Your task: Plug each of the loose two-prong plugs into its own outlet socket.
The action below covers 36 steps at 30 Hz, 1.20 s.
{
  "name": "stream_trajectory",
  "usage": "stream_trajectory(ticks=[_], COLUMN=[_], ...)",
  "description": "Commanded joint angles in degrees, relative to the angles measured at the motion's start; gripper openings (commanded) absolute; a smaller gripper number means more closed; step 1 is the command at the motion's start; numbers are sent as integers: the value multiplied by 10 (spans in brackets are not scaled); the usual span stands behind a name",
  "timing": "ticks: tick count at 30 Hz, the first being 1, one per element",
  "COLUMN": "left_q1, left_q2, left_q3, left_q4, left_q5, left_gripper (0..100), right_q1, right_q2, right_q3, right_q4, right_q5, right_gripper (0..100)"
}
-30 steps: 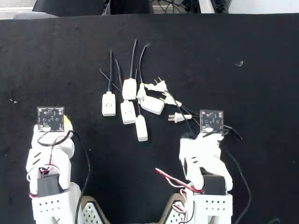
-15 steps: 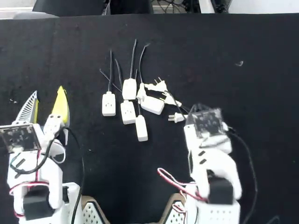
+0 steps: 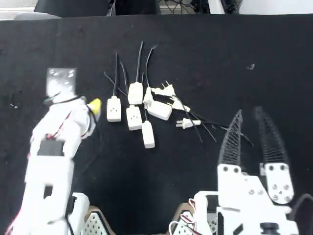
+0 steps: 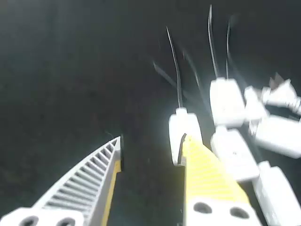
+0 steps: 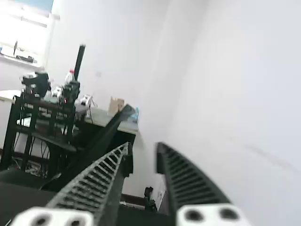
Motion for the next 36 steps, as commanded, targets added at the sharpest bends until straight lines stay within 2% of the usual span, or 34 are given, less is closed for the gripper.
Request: stream_trajectory(ticks=[1, 8, 13, 17, 21, 24, 29, 33, 36], left_q1=[23, 40, 49, 62, 65, 65, 80, 78, 80], left_q2=[107, 192, 253, 315, 385, 439, 501, 540, 555], left_q3=[-38, -58, -101, -154, -213, -248, -285, -298, -311], left_q4=[-47, -144, -109, -76, -76, -76, -73, -76, -73], left_q5=[7, 6, 15, 71, 90, 87, 84, 45, 53], left_gripper=[209, 214, 215, 215, 215, 215, 215, 215, 214], right_q1=[6, -8, -66, -100, -125, -137, -146, -146, -146], right_q2=[116, 352, 493, 564, 597, 598, 599, 598, 598], right_q3=[-78, -160, -84, 32, 139, 179, 189, 201, 201], right_q4=[4, 56, 40, -69, -207, -257, -261, -263, -263], right_q5=[-7, -69, -133, -187, -178, -163, -156, -156, -156], right_gripper=[168, 148, 145, 145, 145, 145, 145, 145, 145])
